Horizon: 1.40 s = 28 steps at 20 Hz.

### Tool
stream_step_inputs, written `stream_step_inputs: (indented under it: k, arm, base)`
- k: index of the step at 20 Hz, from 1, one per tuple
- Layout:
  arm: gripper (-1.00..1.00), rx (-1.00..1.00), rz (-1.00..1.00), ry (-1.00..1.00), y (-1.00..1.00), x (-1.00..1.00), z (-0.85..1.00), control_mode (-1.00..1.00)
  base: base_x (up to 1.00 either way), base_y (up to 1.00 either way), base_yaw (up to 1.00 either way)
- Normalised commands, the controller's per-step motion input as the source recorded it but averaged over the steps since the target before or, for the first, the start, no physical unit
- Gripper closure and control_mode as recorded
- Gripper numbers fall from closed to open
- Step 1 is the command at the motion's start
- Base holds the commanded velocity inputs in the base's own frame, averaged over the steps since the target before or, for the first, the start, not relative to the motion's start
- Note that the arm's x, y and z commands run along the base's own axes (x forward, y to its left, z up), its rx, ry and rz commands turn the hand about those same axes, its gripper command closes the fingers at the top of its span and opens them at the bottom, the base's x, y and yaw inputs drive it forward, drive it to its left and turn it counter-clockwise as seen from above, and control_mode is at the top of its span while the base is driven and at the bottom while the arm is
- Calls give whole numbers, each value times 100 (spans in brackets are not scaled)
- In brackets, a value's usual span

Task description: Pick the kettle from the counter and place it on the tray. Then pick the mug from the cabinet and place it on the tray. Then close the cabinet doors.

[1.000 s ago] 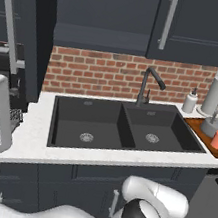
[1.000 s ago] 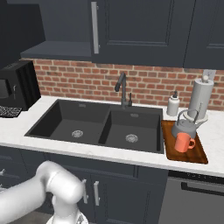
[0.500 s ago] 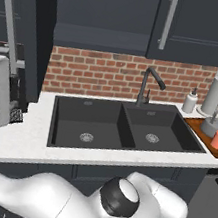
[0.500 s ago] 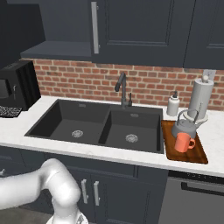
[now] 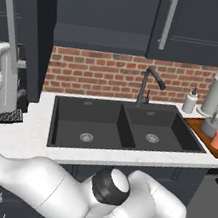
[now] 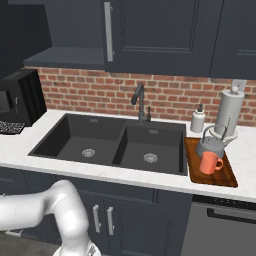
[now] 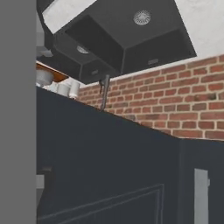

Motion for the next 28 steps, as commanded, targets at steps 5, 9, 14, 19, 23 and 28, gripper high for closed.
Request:
stream_step_inputs:
  k: [5,9,14,19,23,28]
  arm:
    - [-100,1,-5,-9,-64,10,33,-100]
    - [-100,3,-4,-5,-76,25,28,-100]
    - [-100,7,-2,-1,-85,41,12,-100]
    - [-100,11,0,0,-83,59,1,-100]
    - [-100,12,0,0,-77,73,0,-100]
    - [-100,14,0,-1,-69,82,0,-100]
  base:
    - [0,0,0]
    - [0,0,0]
    - [0,0,0]
    - [0,0,0]
    - [0,0,0]
    - [0,0,0]
